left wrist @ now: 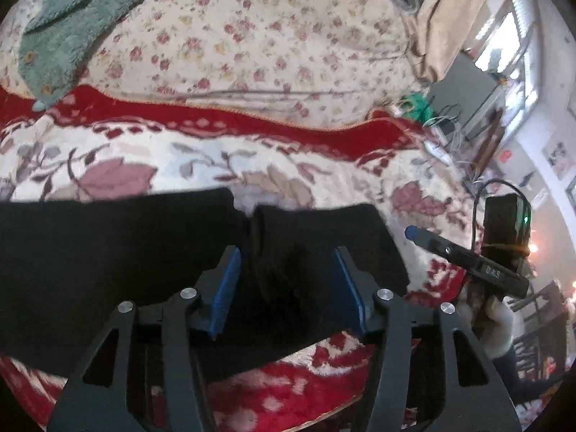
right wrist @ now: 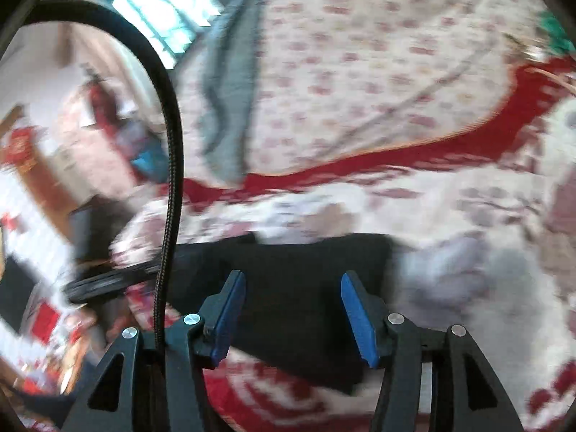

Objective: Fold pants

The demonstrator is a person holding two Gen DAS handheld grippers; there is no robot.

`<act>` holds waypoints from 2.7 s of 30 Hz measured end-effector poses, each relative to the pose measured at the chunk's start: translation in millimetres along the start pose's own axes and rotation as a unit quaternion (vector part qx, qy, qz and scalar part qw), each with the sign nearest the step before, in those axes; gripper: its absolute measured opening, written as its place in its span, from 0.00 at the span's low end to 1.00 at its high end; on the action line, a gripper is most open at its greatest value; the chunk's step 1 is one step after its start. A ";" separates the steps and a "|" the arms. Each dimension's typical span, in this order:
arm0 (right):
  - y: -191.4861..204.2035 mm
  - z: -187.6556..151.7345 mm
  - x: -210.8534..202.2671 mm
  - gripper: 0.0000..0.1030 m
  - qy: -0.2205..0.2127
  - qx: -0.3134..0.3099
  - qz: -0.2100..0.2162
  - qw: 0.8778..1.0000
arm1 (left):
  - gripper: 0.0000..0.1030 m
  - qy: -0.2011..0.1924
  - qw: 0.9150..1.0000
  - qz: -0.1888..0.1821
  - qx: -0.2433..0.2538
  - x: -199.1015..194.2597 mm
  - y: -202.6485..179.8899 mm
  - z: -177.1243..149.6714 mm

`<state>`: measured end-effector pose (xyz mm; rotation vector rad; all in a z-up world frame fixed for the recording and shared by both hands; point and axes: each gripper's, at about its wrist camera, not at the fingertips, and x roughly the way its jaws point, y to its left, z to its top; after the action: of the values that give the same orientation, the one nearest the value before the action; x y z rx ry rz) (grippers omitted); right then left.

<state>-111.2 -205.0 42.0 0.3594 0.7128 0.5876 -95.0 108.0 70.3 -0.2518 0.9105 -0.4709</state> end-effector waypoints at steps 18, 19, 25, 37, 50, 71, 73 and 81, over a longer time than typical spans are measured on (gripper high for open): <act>5.6 -12.9 31.4 0.38 0.042 -0.009 0.022 0.999 | 0.21 0.020 0.998 0.058 -0.028 43.4 -3.4 -16.2; 7.4 -12.6 30.4 0.38 0.040 -0.012 0.021 0.999 | 0.21 0.017 0.997 0.070 -0.028 39.8 -1.6 -16.3; 2.0 -25.3 52.7 0.51 0.064 -0.026 -0.055 0.996 | 0.21 0.006 0.996 0.081 -0.045 42.3 6.9 -24.6; 40.5 2.5 10.4 0.52 0.002 -0.078 -0.059 0.995 | 0.33 -0.042 0.983 0.175 -0.049 3.5 8.9 -32.3; 113.3 7.8 88.6 0.52 0.063 -0.129 0.033 0.989 | 0.40 -0.073 0.964 0.230 -0.115 -50.2 60.3 -46.8; 190.0 -4.2 154.0 0.53 0.115 -0.202 0.092 0.968 | 0.45 -0.116 0.941 0.212 -0.236 -112.4 120.0 -72.3; 190.5 -4.8 156.1 0.53 0.116 -0.198 0.097 0.968 | 0.45 -0.122 0.937 0.211 -0.252 -118.6 127.9 -75.4; 200.1 -7.2 168.4 0.53 0.124 -0.200 0.109 0.966 | 0.51 -0.124 0.922 0.196 -0.310 -120.8 157.6 -86.8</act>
<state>-89.7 55.6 51.2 -0.0143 0.7787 0.9783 -183.1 303.6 39.4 -0.6755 0.8117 0.2359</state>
